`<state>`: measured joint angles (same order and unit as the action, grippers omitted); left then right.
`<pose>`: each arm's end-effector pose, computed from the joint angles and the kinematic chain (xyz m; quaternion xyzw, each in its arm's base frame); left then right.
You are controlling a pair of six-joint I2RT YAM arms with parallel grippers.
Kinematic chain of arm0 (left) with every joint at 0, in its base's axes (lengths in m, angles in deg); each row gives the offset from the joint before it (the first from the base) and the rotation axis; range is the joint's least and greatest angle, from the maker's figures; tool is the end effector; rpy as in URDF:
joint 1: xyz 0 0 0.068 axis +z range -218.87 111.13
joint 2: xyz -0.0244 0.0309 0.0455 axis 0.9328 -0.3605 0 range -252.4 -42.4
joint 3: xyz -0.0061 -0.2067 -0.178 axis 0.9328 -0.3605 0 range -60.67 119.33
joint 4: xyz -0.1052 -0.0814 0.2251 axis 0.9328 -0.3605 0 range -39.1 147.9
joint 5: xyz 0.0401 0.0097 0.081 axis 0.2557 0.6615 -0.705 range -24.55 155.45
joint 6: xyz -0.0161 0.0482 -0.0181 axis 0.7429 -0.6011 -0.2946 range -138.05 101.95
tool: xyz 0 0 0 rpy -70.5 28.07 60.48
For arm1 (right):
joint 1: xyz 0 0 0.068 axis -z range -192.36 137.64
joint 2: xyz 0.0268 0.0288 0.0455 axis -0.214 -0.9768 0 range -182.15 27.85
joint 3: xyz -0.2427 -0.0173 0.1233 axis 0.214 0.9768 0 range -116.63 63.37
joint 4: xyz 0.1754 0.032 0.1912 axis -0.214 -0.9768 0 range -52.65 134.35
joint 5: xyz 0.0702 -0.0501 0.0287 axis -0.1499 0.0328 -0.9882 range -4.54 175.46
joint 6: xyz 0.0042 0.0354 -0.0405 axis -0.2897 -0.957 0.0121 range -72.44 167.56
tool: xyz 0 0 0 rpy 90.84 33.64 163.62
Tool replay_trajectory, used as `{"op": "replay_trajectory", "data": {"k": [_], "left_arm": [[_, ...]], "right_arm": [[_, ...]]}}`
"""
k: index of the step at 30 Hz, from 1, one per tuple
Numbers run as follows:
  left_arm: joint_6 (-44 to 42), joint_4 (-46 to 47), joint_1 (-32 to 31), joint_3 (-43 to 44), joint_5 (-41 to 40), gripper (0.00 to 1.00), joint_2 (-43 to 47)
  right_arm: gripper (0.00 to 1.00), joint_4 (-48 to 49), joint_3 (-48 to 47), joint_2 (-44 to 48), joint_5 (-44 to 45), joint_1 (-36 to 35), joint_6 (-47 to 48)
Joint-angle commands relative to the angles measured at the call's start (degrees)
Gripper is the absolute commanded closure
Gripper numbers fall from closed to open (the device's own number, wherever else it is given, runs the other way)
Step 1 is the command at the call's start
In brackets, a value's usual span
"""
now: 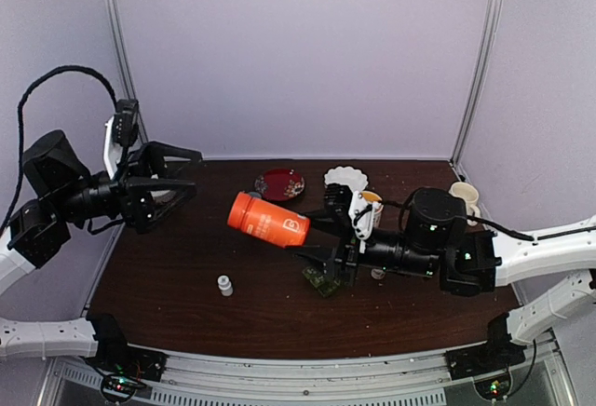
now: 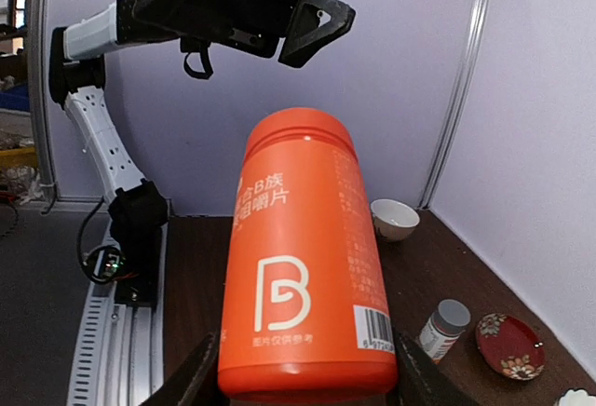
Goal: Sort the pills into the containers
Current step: Unscrew the lid of the pill bottle from the pill bottle.
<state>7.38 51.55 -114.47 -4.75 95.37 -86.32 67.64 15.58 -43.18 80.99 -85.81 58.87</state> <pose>0.1003 -0.1278 0.4165 0.3019 0.6051 -0.5569 0.4821 0.0807 0.2811 0.3217 -0.4964 0.5031 0.3884 0.5913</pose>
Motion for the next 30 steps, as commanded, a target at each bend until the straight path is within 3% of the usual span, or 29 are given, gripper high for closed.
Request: {"op": "replay_trajectory", "data": {"k": [1, 5, 13, 18, 23, 27, 30], "left_arm": [[-23.33, 10.27, -0.35, -8.41, 10.55, 0.03, 4.96], [-40.39, 0.71, -0.53, -8.33, 12.92, 0.02, 6.65], [-57.94, -13.31, -2.34, -4.37, 14.79, 0.02, 2.03], [-70.38, -19.23, -7.09, -3.99, 13.61, 0.02, 1.46], [-73.80, -18.90, -11.55, -3.71, 3.27, 0.02, 1.42], [-74.12, -17.61, -11.82, -3.89, 2.50, 0.06, 1.25], [-74.12, -16.24, -11.87, -4.32, 2.14, 0.16, 1.05]], "right_arm": [[0.93, 0.15, 0.26, 1.49, -17.06, 2.30, -16.66], [0.93, -1.98, -0.54, 1.85, -21.13, 2.60, -19.29], [0.93, -6.24, -3.77, -0.01, -24.61, 2.72, -20.38], [0.94, -5.03, -5.49, -1.85, -25.27, 3.19, -22.16], [0.94, -4.75, -6.34, -3.43, -25.48, 3.62, -22.57], [0.95, -4.02, -6.51, -4.34, -25.41, 3.84, -23.07], [0.95, -3.02, -6.53, -4.80, -25.52, 3.99, -23.62]]}}
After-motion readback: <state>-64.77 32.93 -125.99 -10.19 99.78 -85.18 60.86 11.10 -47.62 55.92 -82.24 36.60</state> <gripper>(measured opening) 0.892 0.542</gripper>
